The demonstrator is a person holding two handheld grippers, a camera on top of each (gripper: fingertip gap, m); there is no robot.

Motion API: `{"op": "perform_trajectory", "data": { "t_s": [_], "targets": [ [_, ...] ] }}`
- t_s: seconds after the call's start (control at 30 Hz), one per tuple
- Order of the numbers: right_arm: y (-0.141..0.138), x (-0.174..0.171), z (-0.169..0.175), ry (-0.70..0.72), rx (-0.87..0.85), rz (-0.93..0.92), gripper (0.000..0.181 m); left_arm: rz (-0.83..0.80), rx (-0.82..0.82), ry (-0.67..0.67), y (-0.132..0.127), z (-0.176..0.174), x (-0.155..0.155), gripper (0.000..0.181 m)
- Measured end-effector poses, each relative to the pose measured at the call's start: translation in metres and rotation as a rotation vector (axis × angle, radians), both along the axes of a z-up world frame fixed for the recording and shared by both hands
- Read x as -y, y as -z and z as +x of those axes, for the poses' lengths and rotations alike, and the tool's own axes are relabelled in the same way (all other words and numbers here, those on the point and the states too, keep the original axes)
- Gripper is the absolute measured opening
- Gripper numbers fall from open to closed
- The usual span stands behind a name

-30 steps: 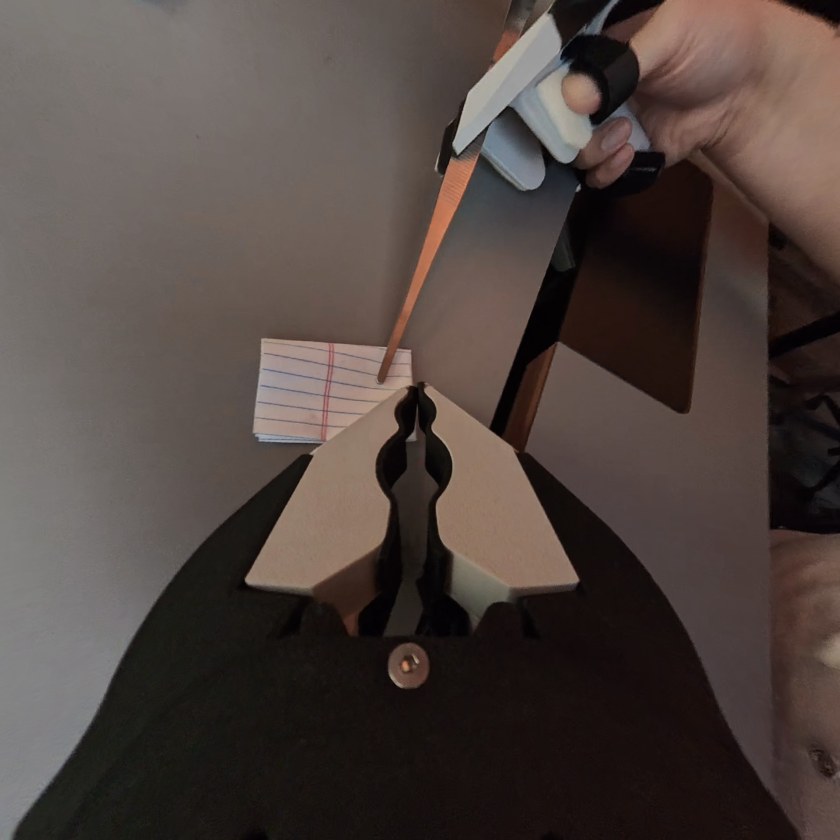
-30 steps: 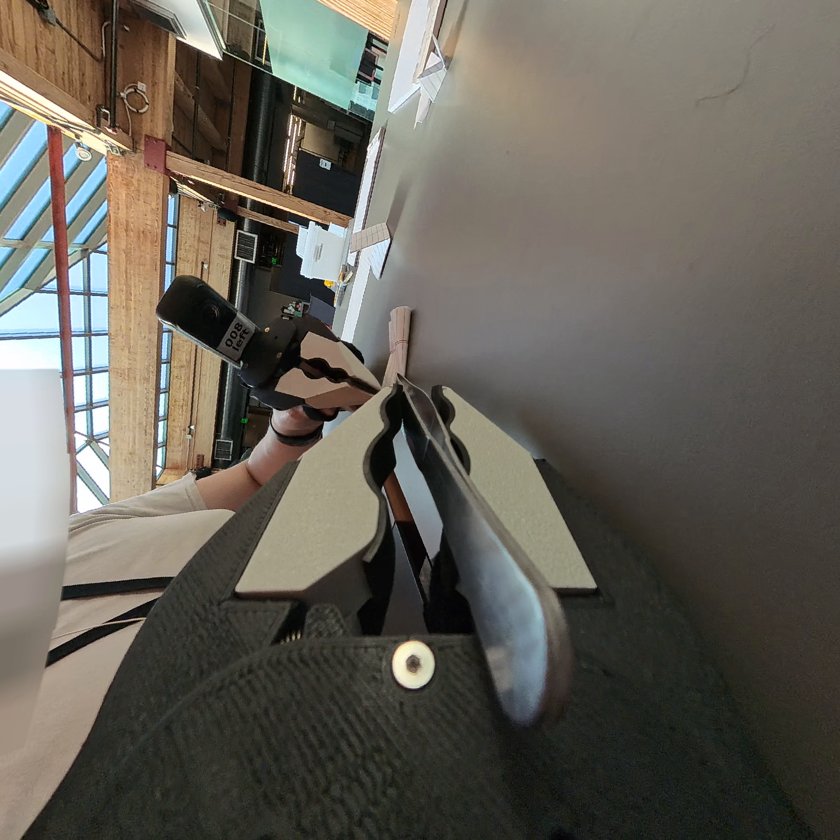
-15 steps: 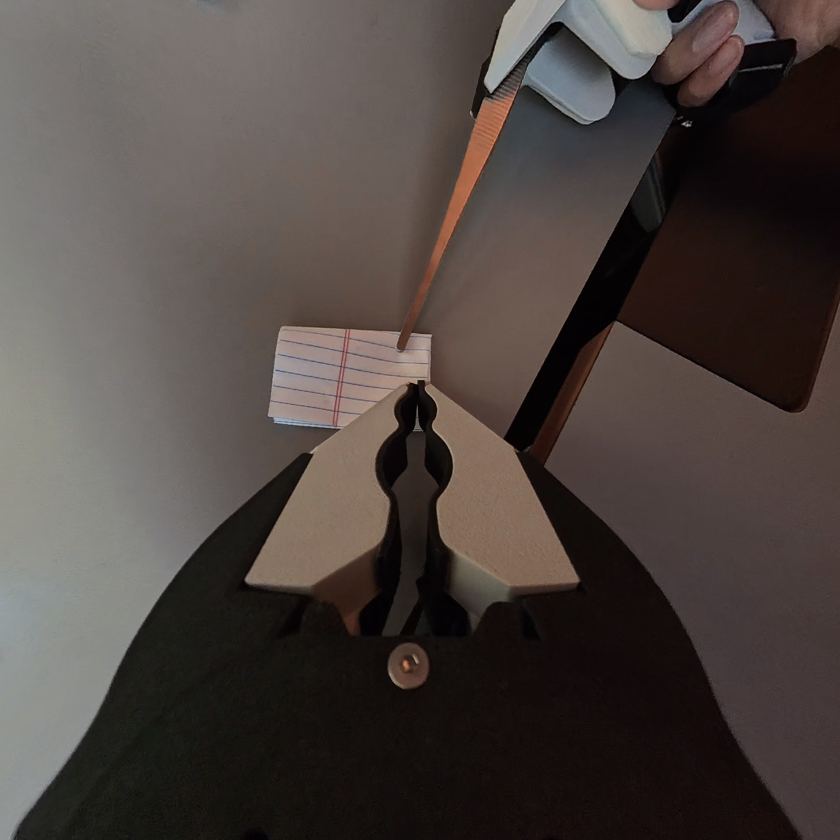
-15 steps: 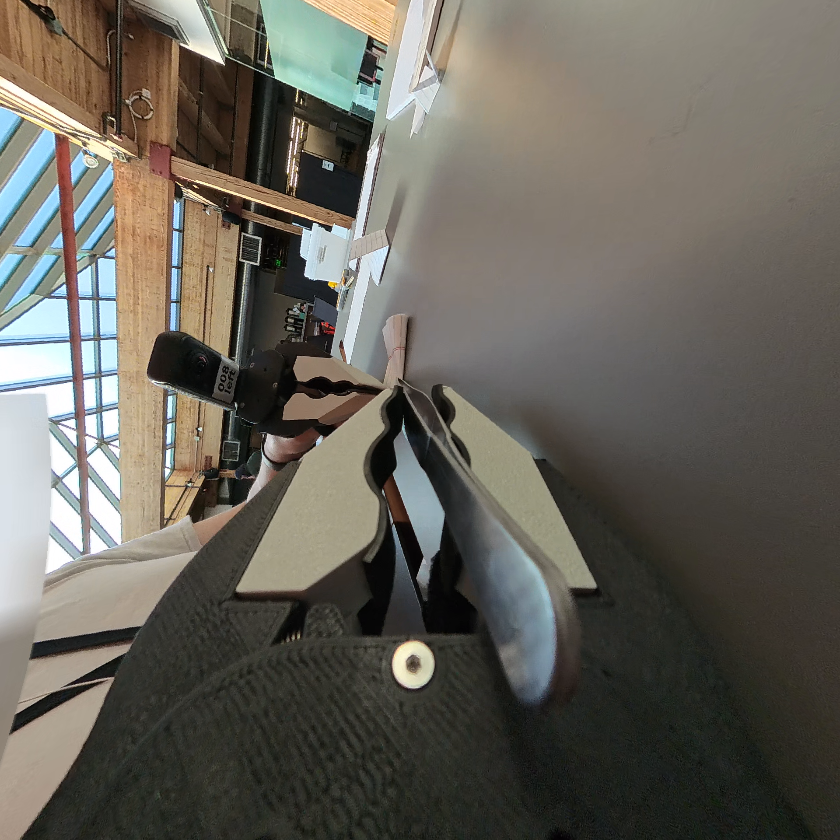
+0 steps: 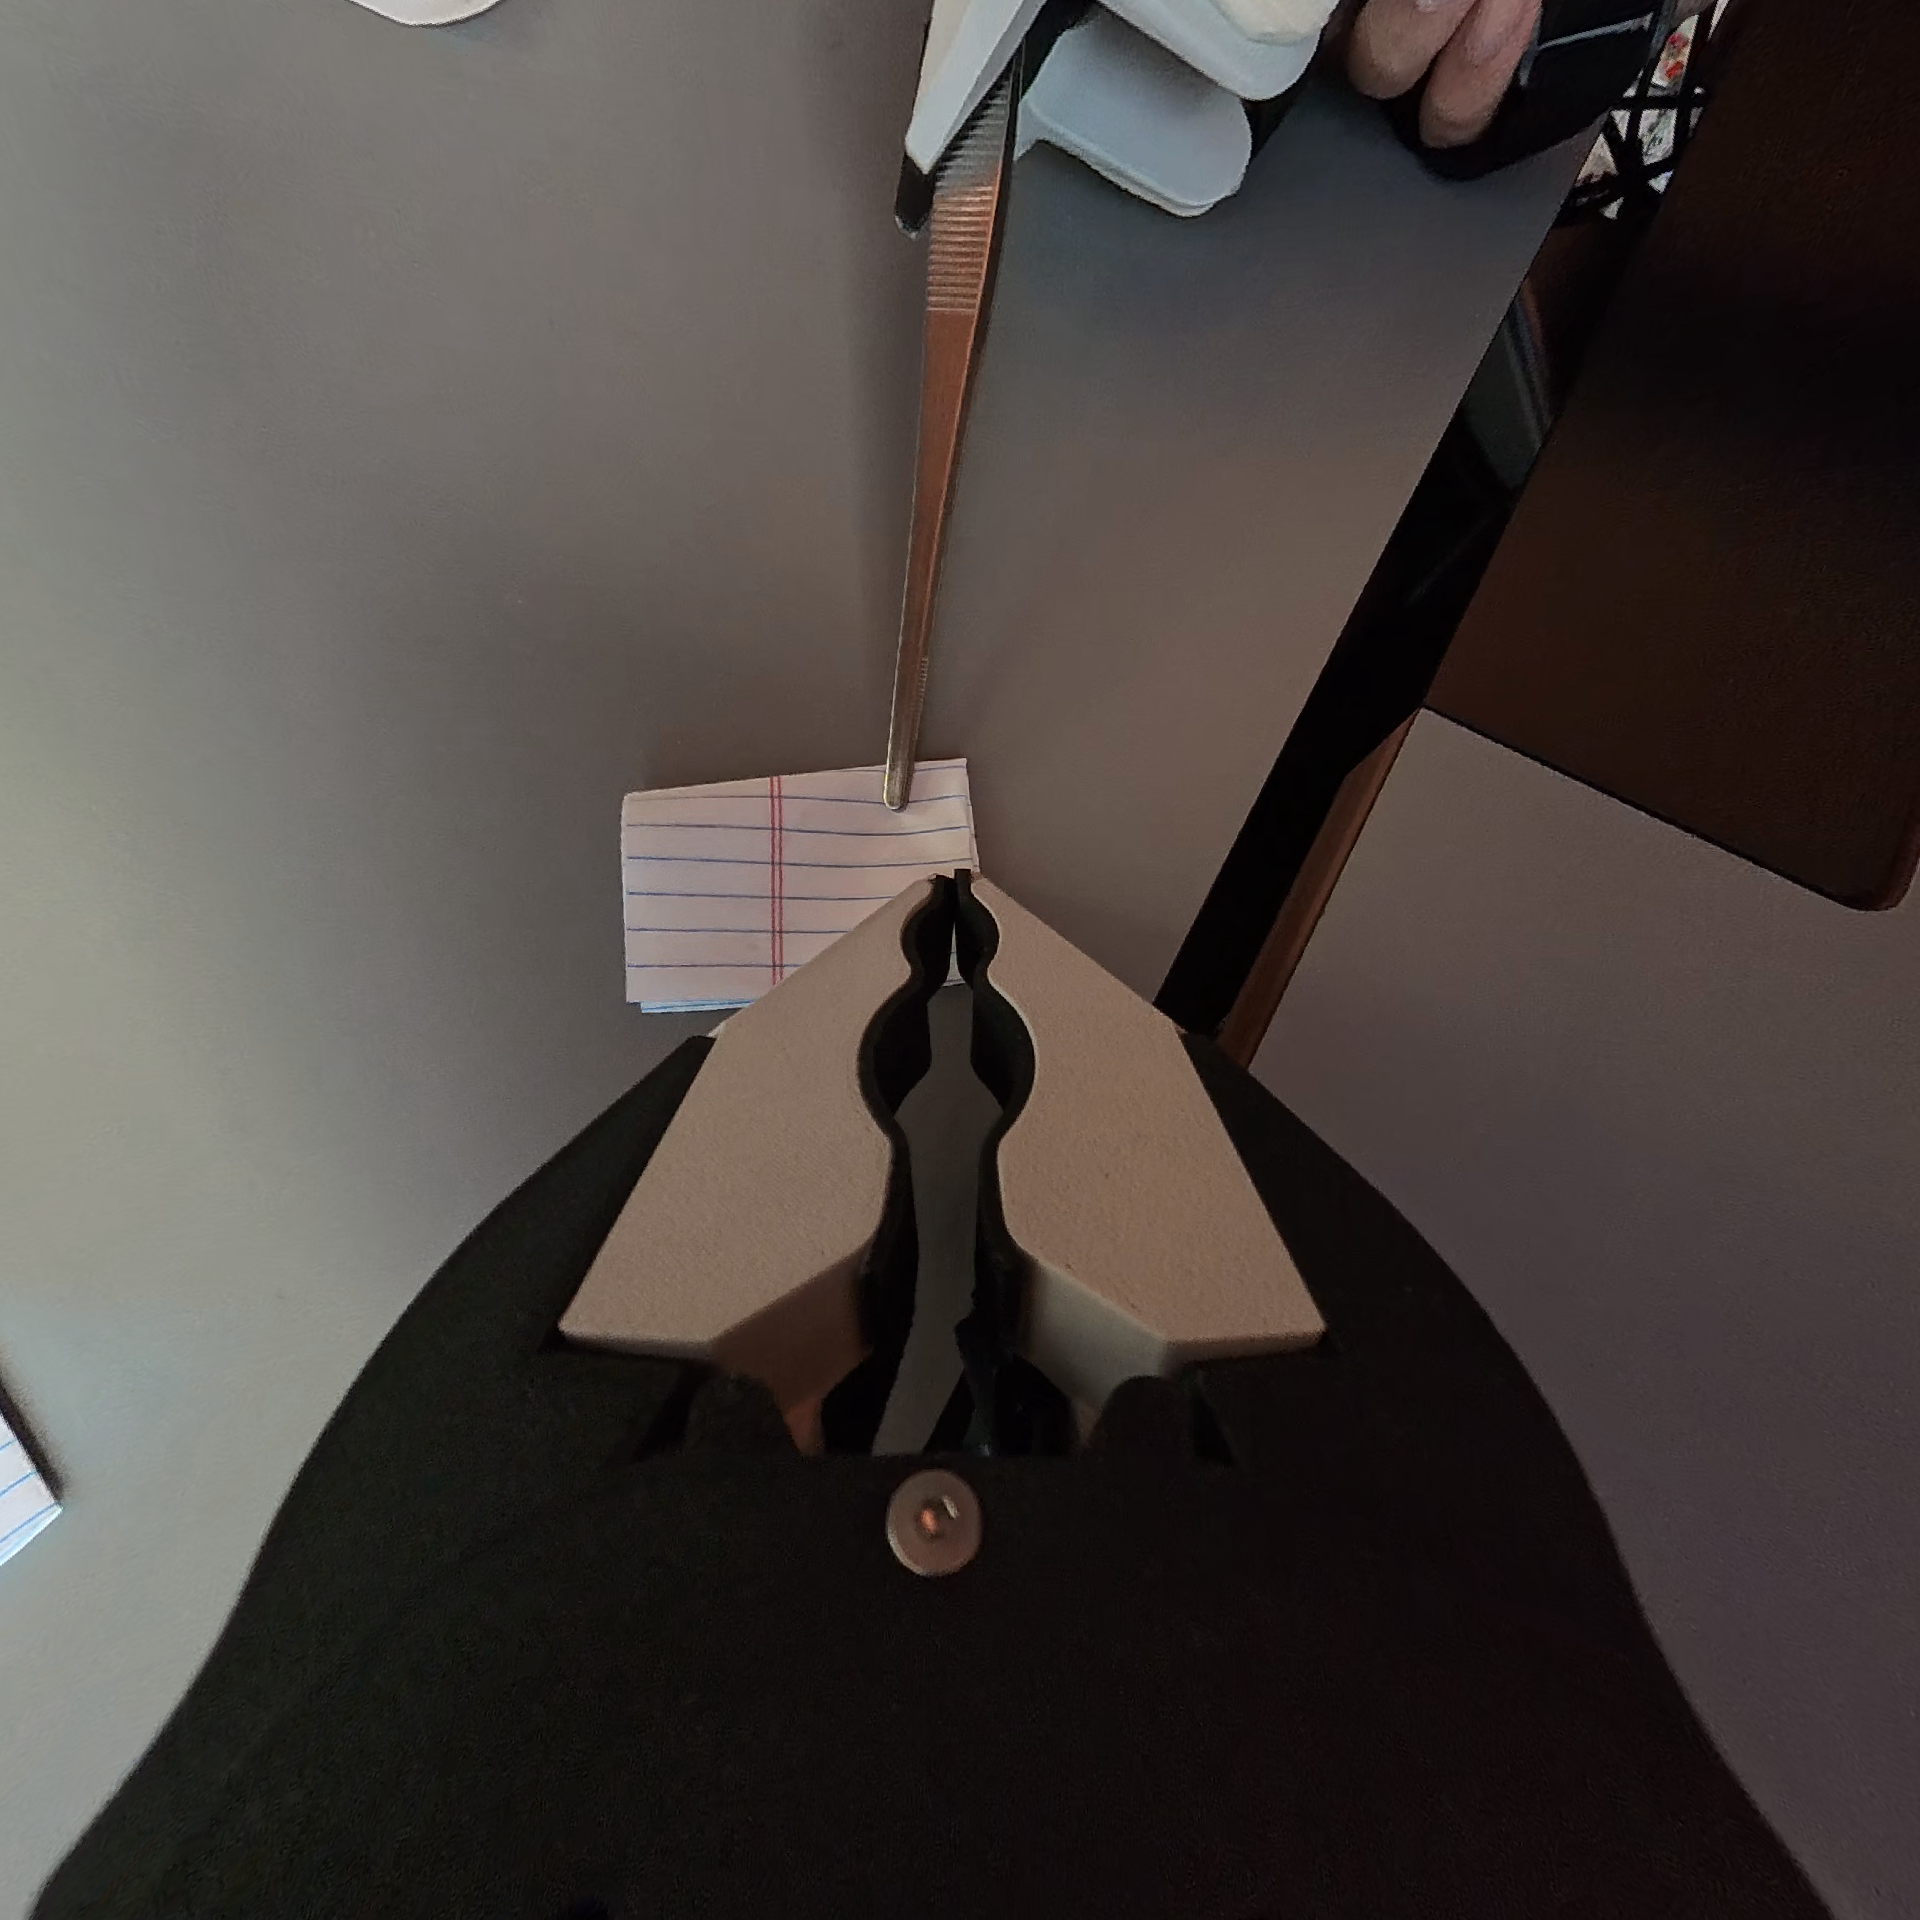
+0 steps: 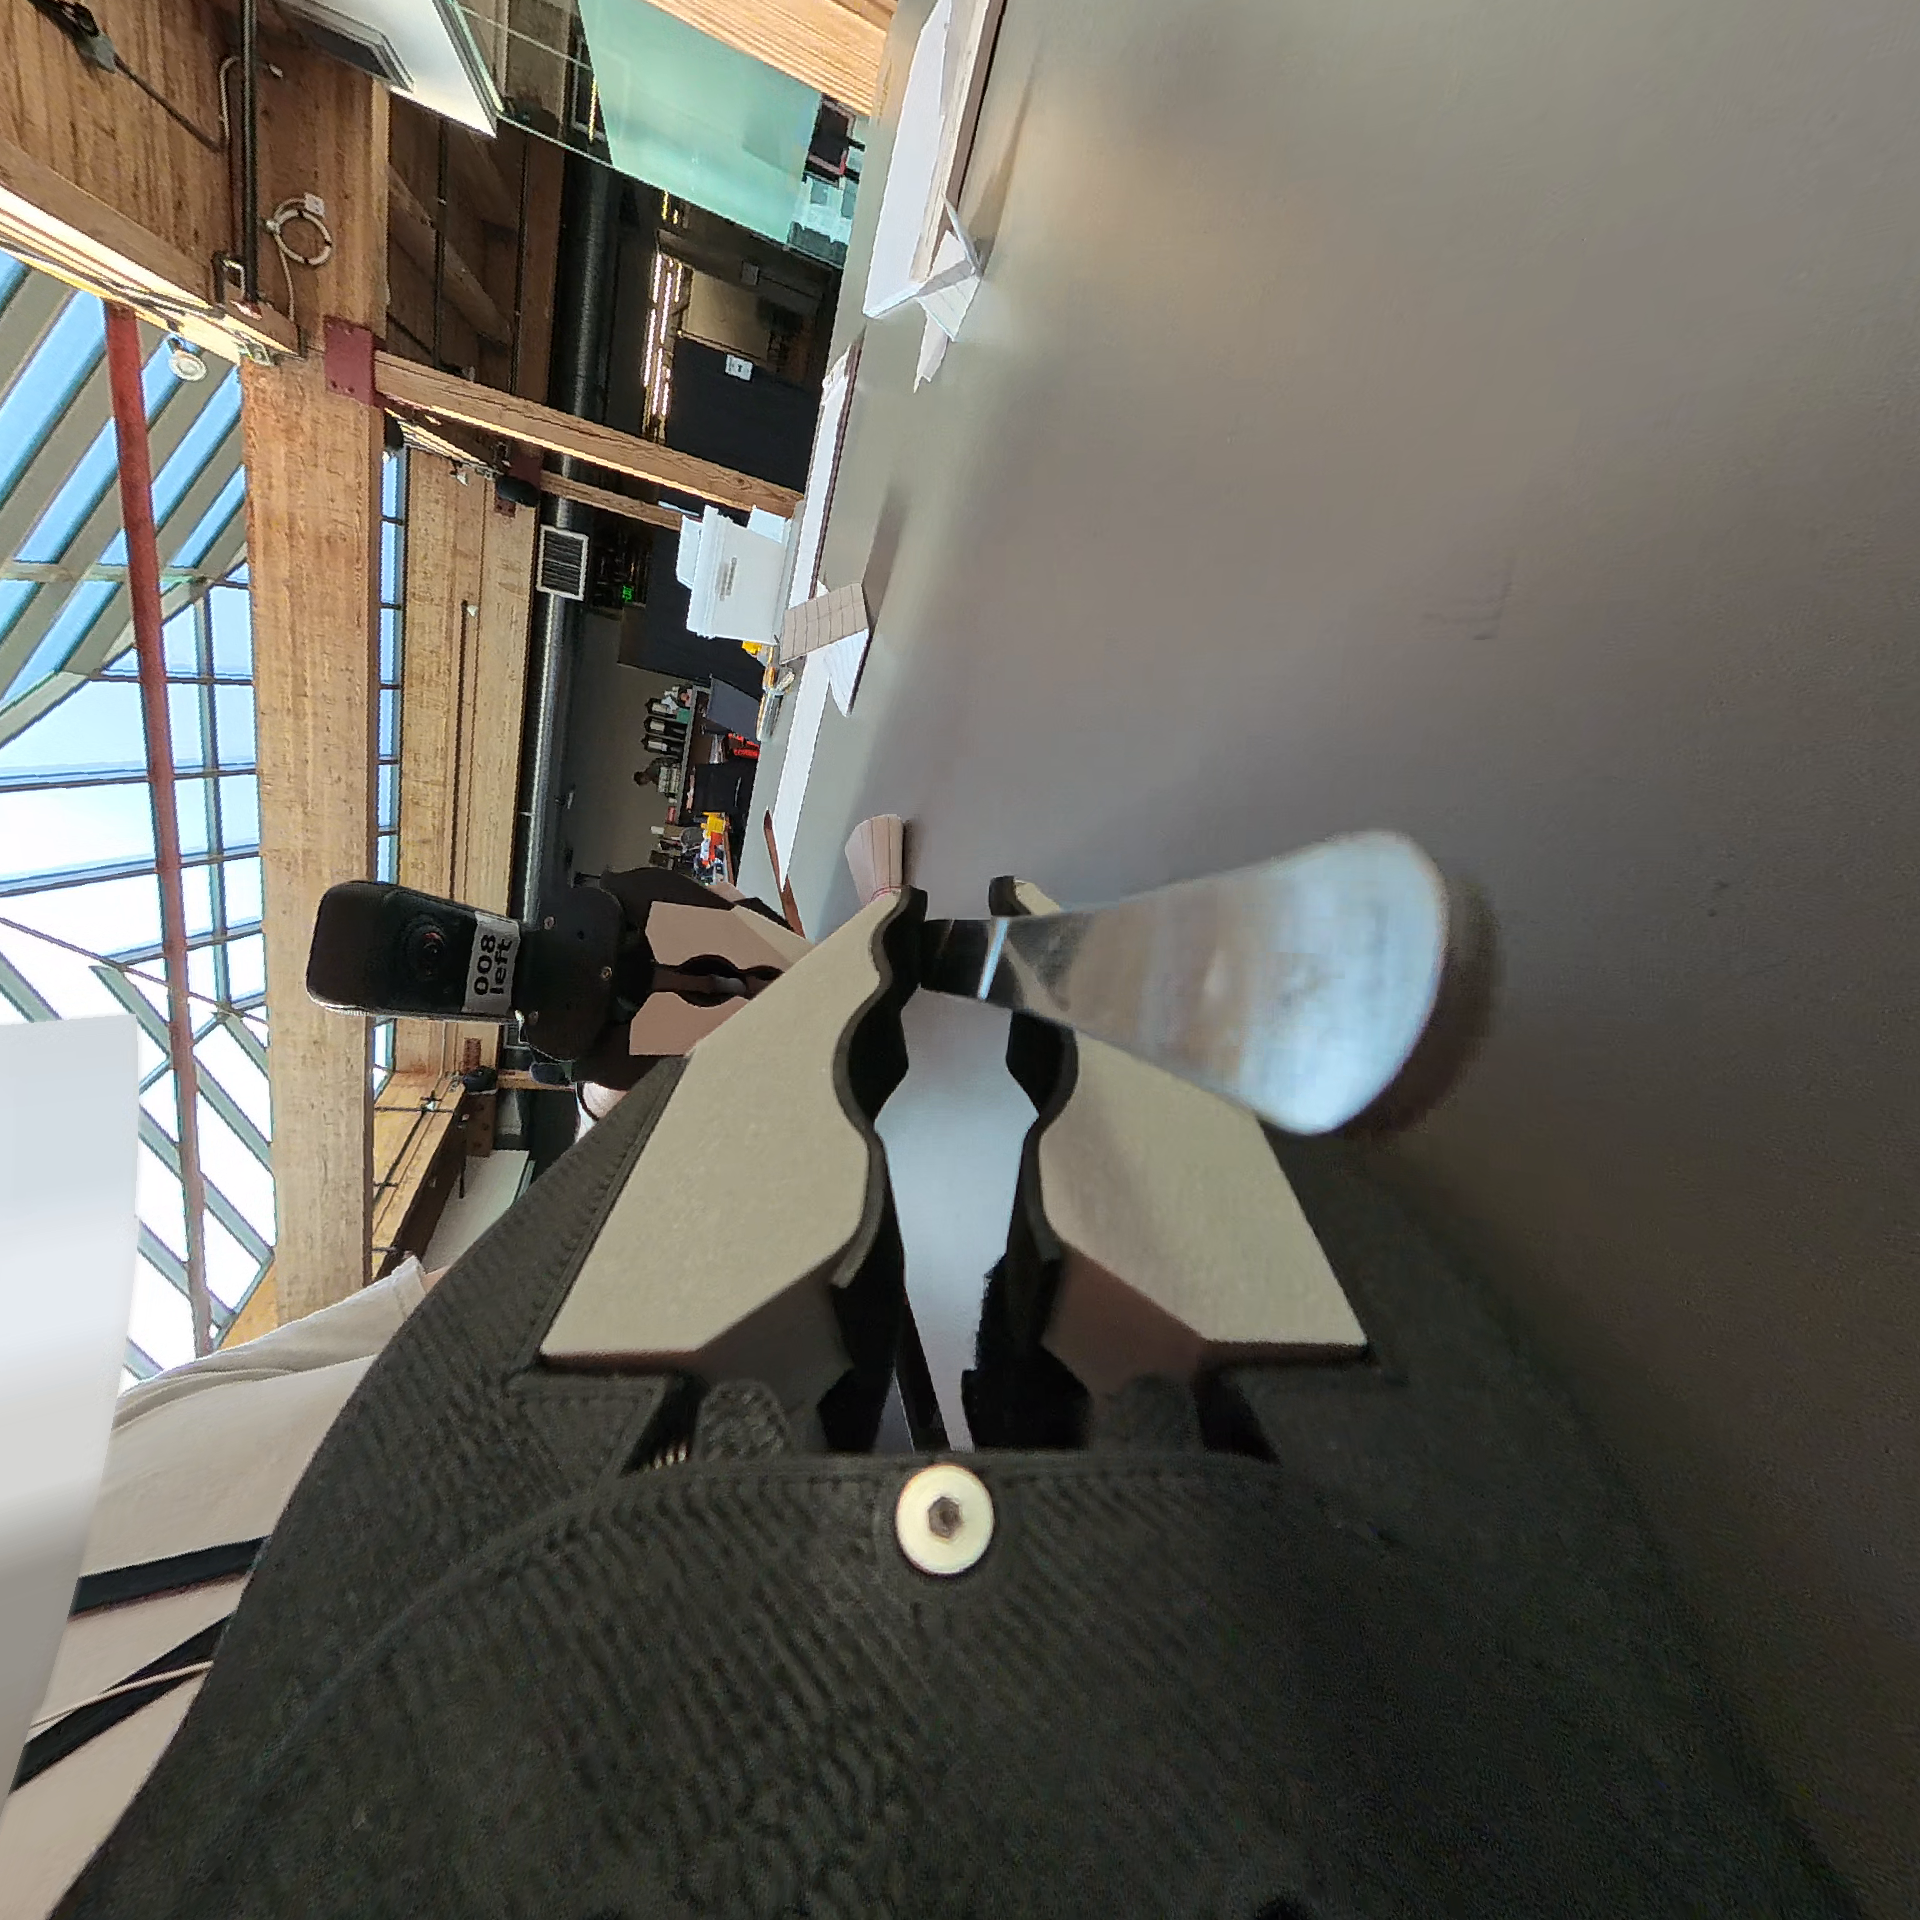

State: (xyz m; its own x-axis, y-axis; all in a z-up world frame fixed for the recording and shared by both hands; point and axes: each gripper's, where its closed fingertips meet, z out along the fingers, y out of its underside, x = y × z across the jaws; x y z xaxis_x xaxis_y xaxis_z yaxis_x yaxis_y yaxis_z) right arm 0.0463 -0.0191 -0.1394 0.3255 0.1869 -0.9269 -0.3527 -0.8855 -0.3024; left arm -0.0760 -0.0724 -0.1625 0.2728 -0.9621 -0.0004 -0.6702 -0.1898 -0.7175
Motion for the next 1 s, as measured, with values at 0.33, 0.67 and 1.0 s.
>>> {"op": "perform_trajectory", "data": {
  "t_s": [0.33,0.67,1.0],
  "targets": [
    [-0.025,-0.009,-0.004,-0.016,-0.019,0.211,0.011,0.008,-0.008,0.009,0.000,0.000,0.000,0.000],
    [-0.046,0.047,-0.020,-0.312,0.319,0.777,0.016,-0.008,0.022,0.013,0.000,0.001,0.000,0.000],
    [-0.051,0.060,-0.028,-0.322,0.423,0.915,0.019,-0.011,0.023,0.014,0.000,0.001,0.000,0.000]
  ]
}}
